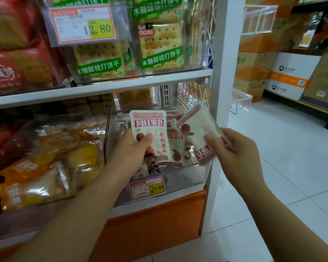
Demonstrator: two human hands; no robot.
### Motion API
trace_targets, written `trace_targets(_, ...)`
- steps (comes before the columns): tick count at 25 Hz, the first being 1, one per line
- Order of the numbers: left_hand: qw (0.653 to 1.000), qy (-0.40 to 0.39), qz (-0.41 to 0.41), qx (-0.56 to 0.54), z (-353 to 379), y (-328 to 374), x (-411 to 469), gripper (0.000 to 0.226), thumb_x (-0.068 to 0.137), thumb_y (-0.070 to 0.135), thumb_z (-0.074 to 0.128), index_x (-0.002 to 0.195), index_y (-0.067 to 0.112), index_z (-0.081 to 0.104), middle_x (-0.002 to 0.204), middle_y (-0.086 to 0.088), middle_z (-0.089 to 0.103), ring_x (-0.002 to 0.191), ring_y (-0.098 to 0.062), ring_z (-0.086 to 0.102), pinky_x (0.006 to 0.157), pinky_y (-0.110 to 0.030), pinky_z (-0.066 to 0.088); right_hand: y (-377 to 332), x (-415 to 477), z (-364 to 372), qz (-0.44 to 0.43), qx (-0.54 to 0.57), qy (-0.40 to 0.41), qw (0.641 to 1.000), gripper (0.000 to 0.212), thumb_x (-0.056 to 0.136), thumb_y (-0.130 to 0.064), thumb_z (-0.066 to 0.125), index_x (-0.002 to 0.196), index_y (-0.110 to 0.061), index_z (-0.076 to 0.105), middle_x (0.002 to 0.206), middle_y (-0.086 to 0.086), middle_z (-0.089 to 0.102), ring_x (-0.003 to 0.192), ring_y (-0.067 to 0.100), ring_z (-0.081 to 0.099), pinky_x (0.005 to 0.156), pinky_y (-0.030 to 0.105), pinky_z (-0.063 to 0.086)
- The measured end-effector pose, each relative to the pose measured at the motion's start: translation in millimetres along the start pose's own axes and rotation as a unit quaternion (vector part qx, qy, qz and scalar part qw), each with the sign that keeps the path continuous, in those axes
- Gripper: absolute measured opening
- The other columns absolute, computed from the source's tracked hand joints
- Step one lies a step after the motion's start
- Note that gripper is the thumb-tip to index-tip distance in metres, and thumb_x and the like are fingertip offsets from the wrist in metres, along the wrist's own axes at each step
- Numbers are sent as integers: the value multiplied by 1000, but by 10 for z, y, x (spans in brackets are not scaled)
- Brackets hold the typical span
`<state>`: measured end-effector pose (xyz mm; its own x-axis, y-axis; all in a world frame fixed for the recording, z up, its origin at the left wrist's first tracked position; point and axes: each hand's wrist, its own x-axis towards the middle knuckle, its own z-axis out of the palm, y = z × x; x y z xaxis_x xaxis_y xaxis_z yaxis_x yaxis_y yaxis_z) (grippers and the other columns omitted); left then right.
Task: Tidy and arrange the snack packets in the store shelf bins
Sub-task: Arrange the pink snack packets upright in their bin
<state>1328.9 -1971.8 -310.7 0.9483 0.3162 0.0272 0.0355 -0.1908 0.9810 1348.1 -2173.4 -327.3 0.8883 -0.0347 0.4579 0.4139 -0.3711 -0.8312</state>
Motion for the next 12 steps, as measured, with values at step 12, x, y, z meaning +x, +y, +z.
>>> trace_targets(12,932,-129,-138,-309,-252,-241,-221,34,67,25,64,101,20,66,95,-7,74,82,-20,71,56,-28,58,-145,-64,392,-210,-148,-225,940,28,79,-21,70,103,-34,70,136,-12,40,128,7,30,102,24,38)
